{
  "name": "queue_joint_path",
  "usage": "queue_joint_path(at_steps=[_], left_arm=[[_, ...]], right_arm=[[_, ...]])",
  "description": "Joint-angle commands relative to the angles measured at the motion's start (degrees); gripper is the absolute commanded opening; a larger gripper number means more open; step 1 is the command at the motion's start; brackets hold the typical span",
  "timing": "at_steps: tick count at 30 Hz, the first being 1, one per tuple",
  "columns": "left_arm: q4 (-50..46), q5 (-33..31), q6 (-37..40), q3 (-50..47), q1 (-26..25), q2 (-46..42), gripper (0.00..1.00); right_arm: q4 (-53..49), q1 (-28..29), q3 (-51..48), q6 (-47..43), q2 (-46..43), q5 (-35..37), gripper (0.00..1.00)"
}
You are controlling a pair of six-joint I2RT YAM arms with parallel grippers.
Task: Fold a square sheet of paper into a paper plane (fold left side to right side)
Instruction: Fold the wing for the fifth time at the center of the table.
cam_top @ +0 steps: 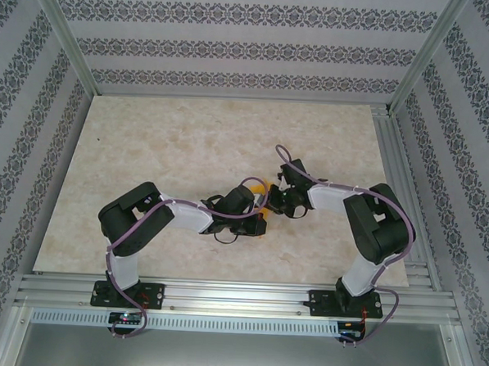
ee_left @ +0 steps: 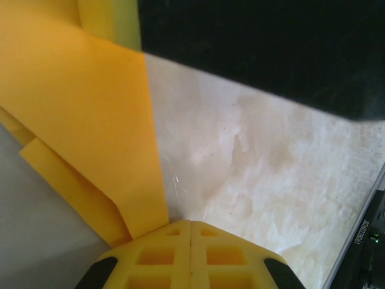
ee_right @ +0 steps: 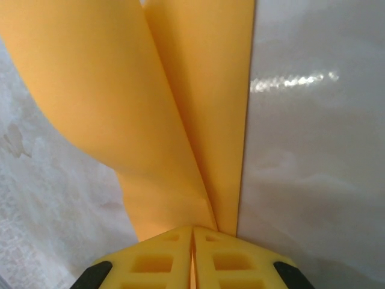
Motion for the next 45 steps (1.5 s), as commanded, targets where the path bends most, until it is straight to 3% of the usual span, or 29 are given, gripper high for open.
queue_joint_path(at_steps=[1,32,39,45], left_arm=[[-6.05,-0.88,-0.79,-2.61,-1.58,2.38,0.05],[-5.37,-0.96,-1.28,-3.38,-2.02,1.37,0.05],[-4.93,-1.2,-1.5,-3.23,-2.19,1.56,0.05],[-4.94,-1.2,-1.41,-3.13,-2.28,1.68,0.05]], right_arm=[[-0.18,-1.29,2.57,-3.3,1.59,6.58,0.1],[-5.16,-10.93,22.81,-9.31,12.77,4.27,0.11],[-2.45,-10.36,12.69,-8.02,0.84,0.07,0.12],[2.65,-5.01,5.25,-3.12,-2.46,-4.26,0.12]])
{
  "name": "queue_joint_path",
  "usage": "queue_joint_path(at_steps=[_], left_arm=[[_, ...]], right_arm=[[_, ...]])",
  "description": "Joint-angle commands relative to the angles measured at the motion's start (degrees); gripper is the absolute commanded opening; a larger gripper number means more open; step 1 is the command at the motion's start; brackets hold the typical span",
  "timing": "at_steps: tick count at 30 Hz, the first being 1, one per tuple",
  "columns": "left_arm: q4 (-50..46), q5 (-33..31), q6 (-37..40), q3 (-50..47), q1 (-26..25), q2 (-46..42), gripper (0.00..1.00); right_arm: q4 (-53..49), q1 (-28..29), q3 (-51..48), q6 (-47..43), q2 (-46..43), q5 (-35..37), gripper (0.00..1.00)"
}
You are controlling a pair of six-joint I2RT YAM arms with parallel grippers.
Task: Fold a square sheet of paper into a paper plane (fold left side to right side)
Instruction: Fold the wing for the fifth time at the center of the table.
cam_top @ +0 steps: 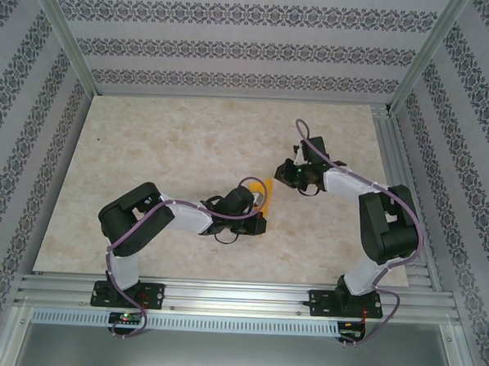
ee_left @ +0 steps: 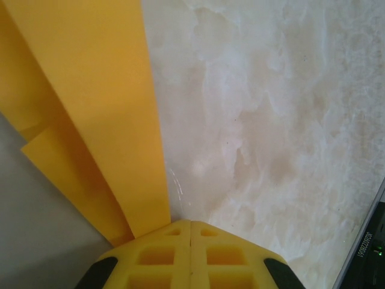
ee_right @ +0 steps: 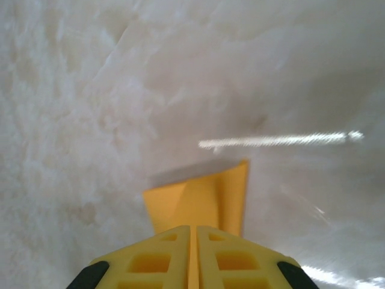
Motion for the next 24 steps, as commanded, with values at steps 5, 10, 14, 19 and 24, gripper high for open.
queue_joint_path(at_steps=[5,10,14,19,24], left_arm=[[-6.71,0.9,-0.76,-2.7,-2.22,1.68,0.05],[-6.84,0.91,-0.77,-2.5,-2.39,1.61,0.05],[-6.54,1.32,-0.73,-2.39,-2.48,1.74,0.05],[-5.79,2.0,-0.88,-2.6,-2.56,2.11,0.05],[-5.53,2.13,-1.1,-2.76,-2.57,2.19,0.05]], right_arm=[[6.27,4.7,-2.57,4.38,3.58,-2.04,0.12],[5.68,4.66,0.51,2.32,8.95,-0.49,0.11],[3.52,4.09,3.28,-1.32,12.25,2.98,0.11],[2.74,2.59,4.93,-4.24,13.62,5.93,0.11],[3.32,0.92,6.35,-6.02,15.01,6.54,0.11]])
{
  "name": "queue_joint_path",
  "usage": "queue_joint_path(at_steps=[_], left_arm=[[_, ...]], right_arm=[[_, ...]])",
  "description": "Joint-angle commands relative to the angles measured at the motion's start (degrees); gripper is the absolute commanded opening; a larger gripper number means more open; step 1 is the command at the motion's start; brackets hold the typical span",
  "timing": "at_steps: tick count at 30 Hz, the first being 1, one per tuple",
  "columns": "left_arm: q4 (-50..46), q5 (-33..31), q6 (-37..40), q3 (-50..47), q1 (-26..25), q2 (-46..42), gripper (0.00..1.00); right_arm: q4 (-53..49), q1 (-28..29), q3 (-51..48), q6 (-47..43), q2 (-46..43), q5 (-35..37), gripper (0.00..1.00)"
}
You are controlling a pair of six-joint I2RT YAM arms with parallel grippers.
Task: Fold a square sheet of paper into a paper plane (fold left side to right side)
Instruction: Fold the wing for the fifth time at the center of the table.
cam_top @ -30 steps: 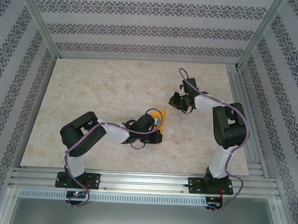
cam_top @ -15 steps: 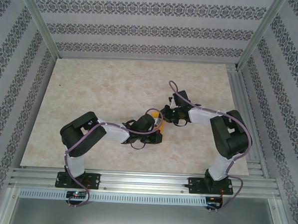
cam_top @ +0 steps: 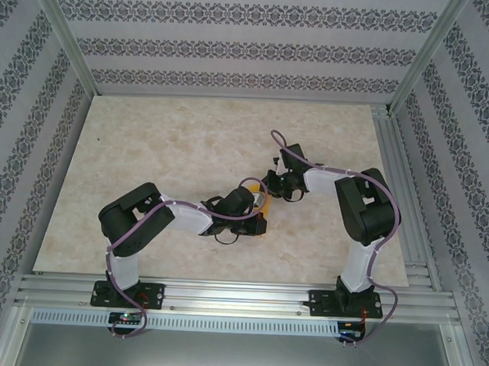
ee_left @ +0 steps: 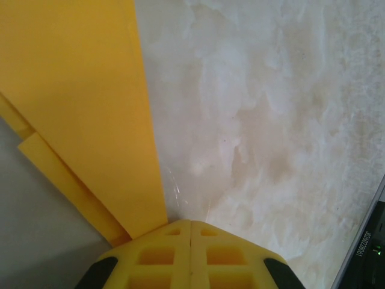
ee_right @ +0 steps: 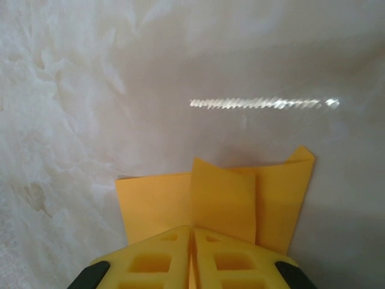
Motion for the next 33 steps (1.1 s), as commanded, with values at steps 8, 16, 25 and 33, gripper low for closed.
queue_joint_path(at_steps=[8,16,25,33], left_arm=[[-5.91,2.3,-0.67,-2.67,-2.33,2.24,0.05],[-6.07,2.27,-0.58,-2.65,-2.33,2.11,0.05],[-6.2,2.3,-0.49,-2.74,-2.42,1.72,0.05],[-6.38,2.09,-0.4,-2.72,-2.5,1.53,0.05]], right_arm=[[2.92,-4.89,5.74,-4.37,5.21,6.94,0.11],[2.35,-6.56,7.65,-5.0,5.97,5.87,0.11],[0.99,-8.25,9.23,-3.98,6.73,5.74,0.12],[0.3,-9.42,8.46,-3.48,3.24,4.89,0.12]])
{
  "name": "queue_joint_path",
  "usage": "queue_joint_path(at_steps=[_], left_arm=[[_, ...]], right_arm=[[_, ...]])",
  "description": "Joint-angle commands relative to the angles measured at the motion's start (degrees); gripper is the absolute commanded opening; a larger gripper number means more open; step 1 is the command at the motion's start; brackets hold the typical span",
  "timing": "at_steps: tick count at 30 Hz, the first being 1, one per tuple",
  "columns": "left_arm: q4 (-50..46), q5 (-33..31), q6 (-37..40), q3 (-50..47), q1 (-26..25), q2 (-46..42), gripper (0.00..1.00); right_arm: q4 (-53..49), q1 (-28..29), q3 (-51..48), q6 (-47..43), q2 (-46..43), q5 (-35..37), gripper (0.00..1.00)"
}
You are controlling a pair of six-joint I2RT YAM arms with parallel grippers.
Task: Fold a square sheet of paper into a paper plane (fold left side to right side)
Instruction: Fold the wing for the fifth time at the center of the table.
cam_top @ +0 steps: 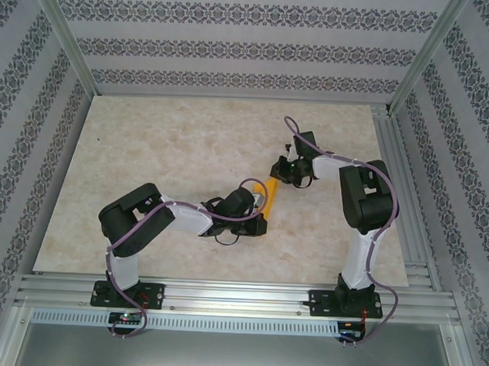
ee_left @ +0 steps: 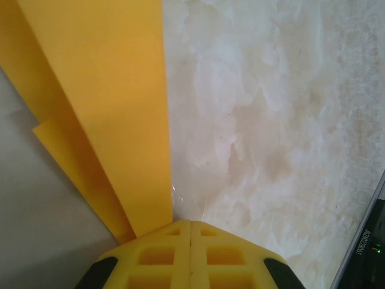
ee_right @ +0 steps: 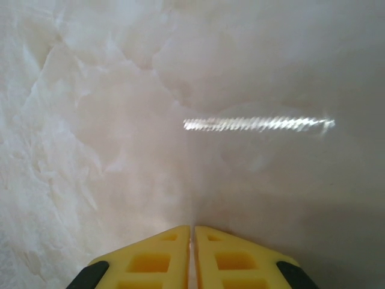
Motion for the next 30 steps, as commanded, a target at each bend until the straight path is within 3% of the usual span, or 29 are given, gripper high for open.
queue_joint_path(at_steps=[1,7,12,18,30], left_arm=[[-7.04,2.15,-0.38,-2.23,-2.13,1.48,0.05],[-7.09,2.1,-0.3,-2.06,-2.13,1.65,0.05],[-7.23,1.88,-0.3,-1.74,-2.16,1.72,0.05],[-7.48,1.98,-0.27,-1.34,-2.48,1.88,0.05],[-10.56,3.2,1.48,-1.32,-3.0,-0.09,0.05]], right_arm=[[1.99,-2.09,-0.39,-0.38,-3.95,4.95,0.12],[-1.13,-1.8,-6.45,-1.72,-16.5,4.32,0.15],[3.35,2.37,-14.99,3.49,-21.53,-0.25,0.16],[13.87,7.18,-18.89,11.76,-16.37,-1.84,0.15],[7.92,6.78,-17.43,8.65,-8.22,4.12,0.15]])
